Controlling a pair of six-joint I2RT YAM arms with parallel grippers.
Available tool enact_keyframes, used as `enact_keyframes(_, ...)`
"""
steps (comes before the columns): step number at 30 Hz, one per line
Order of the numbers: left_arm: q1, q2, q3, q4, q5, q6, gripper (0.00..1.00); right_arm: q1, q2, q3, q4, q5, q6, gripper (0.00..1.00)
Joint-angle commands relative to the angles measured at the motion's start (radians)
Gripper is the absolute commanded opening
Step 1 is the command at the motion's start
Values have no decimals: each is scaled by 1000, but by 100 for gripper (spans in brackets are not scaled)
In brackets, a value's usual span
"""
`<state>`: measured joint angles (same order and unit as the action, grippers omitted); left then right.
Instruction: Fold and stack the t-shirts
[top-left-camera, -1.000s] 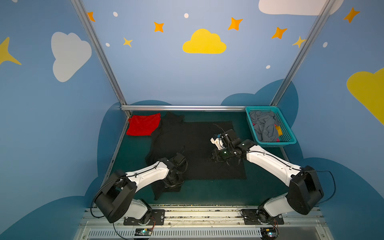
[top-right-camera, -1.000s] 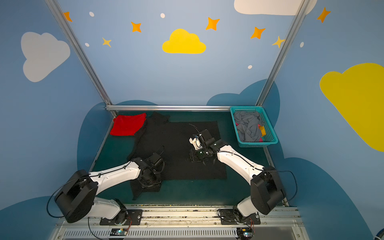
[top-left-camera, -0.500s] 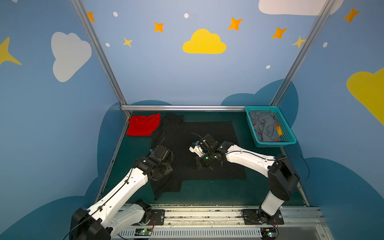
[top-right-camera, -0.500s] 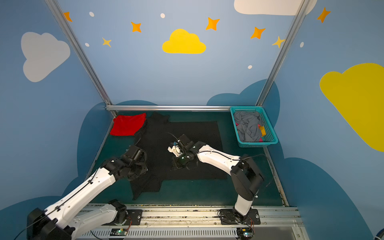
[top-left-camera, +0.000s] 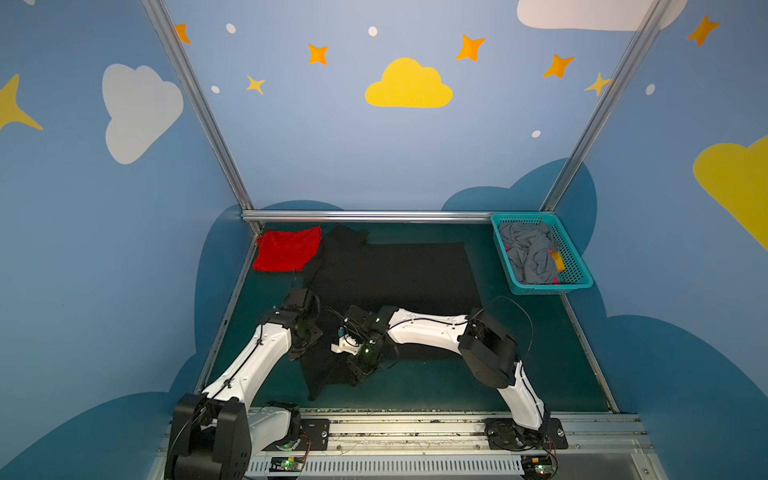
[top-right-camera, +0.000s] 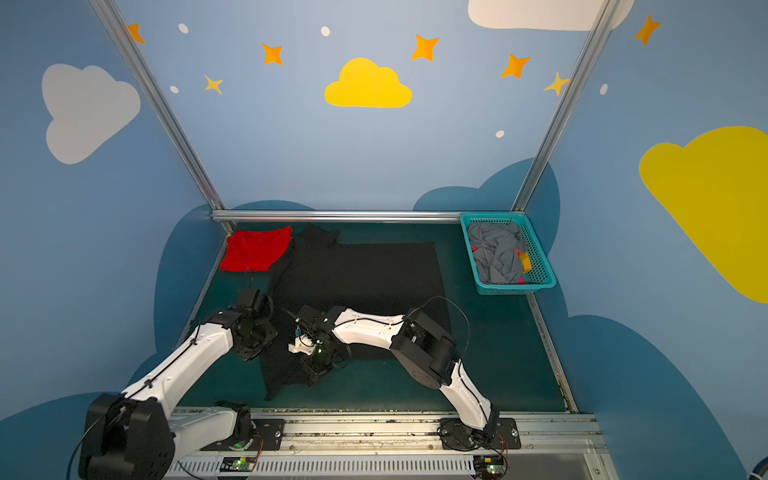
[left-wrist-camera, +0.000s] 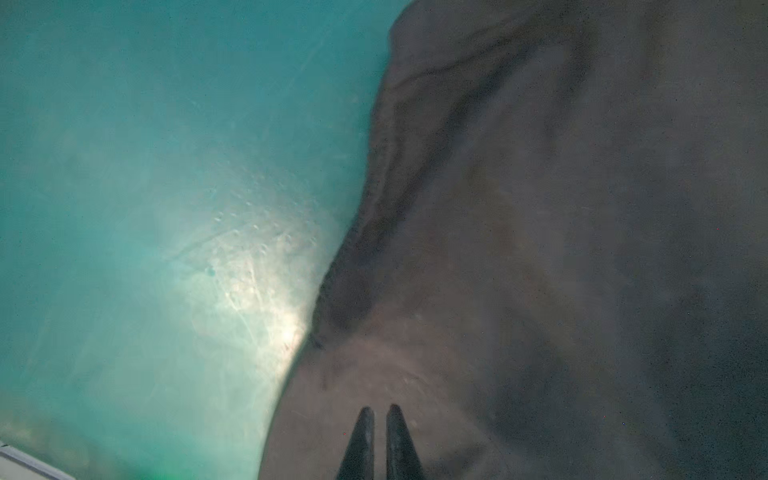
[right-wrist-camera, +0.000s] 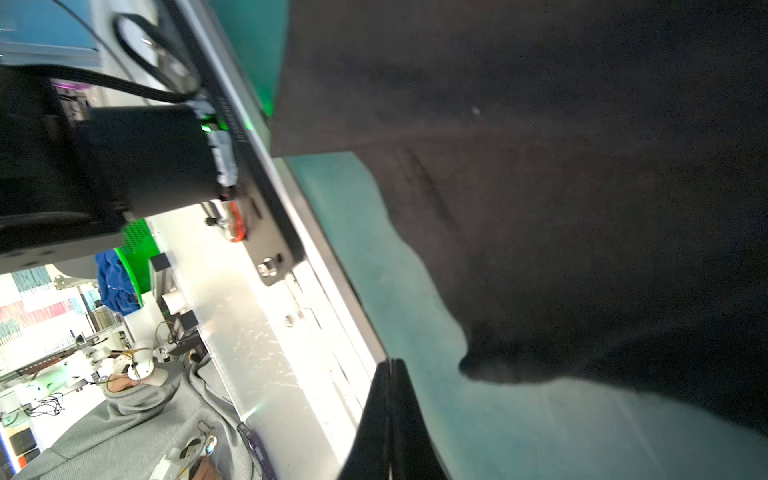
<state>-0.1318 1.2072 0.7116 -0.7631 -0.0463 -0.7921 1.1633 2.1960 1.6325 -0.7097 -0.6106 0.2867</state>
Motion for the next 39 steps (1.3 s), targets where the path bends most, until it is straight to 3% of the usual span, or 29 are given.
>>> enact_keyframes(1, 20, 57, -6, 38, -14, 18, 10, -4, 47, 26, -52, 42, -13, 0)
enact_keyframes(9, 27, 174, 16, 61, -45, 37, 7, -14, -4, 3, -29, 77, 9, 0)
enact_keyframes(17, 28, 199, 26, 71, -43, 47, 6, -14, -79, 37, 9, 112, 11, 0)
enact_keyframes(29, 38, 236, 45, 77, -66, 63, 6, -26, 111, 134, -66, 220, -3, 0)
enact_keyframes(32, 48, 256, 67, 70, -86, 74, 6, -31, 123, 118, -66, 278, 6, 0)
enact_keyframes(39, 78, 373, 103, 81, -133, 112, 5, -27, 99, 74, -113, 263, -9, 0)
